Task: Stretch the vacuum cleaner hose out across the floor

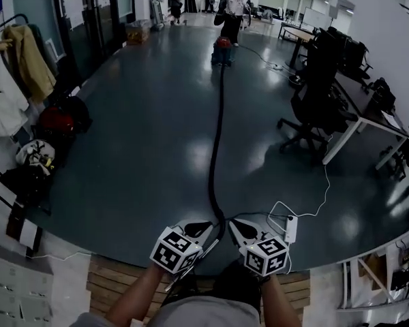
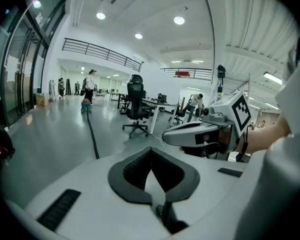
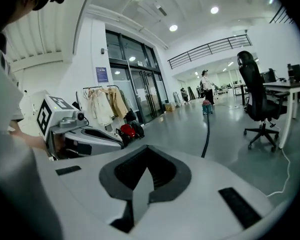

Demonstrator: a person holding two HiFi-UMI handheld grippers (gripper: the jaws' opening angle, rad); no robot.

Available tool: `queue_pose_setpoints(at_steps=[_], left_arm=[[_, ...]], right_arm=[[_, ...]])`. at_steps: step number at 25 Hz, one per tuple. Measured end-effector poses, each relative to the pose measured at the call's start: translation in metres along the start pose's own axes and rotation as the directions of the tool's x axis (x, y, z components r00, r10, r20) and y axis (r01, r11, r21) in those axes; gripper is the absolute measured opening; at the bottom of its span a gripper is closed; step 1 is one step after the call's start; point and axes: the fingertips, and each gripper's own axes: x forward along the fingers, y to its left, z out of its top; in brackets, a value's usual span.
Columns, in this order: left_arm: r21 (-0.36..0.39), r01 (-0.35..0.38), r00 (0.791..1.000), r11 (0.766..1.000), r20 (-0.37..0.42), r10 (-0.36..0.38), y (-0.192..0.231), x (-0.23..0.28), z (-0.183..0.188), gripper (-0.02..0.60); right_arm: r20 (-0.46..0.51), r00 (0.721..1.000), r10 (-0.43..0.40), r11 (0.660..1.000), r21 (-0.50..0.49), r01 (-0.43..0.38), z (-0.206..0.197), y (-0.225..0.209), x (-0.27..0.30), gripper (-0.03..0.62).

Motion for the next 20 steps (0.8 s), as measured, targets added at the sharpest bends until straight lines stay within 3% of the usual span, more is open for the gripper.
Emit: queue_pose_setpoints(at_steps=[6,12,20], left_arm=[[-0.03,-0.094,0.989,0.995,0.111,0.096,-0.023,-0.021,0.036,0.008],[-0.012,-0.183,0.971,0.983,0.153,0.182,-0.05,-0.016,0.061,0.008],[0.005,-0.175,0.966,0.984,0.194,0.171,-0.099,-0.008,0.084,0.008]], right_arm=[[0.092,0.994,-0.054,0.996,-0.07,0.061,0.033,0.004,-0.034,0.006],[0.143,0.99,0.002,0.997,-0.082,0.009,0.062,0.002,-0.071,0.006],[0.187,0.982,0.034,0.995,-0.096,-0.016,0.077,-0.007,-0.112,0.006]])
